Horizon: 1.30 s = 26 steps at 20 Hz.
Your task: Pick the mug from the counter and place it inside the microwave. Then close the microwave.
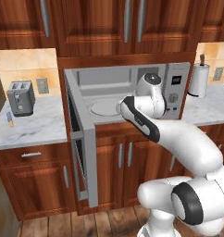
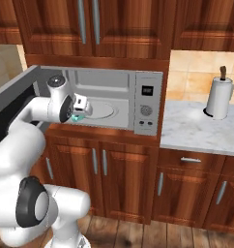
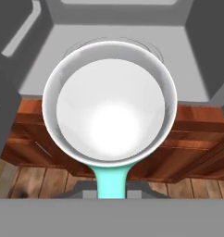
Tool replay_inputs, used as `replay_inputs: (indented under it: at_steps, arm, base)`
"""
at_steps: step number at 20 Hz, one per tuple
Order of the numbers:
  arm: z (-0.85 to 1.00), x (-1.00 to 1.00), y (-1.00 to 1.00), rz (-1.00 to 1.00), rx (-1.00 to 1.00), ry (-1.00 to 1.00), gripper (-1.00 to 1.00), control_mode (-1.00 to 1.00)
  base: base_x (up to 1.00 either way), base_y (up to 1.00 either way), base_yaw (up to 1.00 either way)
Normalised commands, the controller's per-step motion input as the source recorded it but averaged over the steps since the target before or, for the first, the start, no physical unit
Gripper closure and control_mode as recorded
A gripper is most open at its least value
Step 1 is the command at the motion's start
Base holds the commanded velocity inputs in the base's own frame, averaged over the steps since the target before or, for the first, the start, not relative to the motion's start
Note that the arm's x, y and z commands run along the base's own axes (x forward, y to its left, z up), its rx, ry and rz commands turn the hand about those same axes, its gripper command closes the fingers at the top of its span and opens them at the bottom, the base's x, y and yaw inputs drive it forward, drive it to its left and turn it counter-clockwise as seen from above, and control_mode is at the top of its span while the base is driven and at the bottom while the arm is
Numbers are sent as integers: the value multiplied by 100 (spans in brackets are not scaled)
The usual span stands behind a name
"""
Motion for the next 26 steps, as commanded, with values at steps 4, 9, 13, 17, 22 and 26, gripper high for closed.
replay_inputs:
  at_steps: [4,9,13,17,22,26]
  arm:
    - [0,34,0,0,0,1,100,-100]
    - [0,33,0,0,0,6,100,-100]
    - [0,33,0,0,0,8,100,-100]
    - [-1,36,0,0,0,6,100,-100]
    - [-14,33,2,0,0,3,100,-100]
    - [-9,25,8,0,0,2,100,-100]
  base:
    - [0,0,0]
    - [0,0,0]
    - [0,0,0]
    - [0,0,0]
    - [0,0,0]
    - [0,0,0]
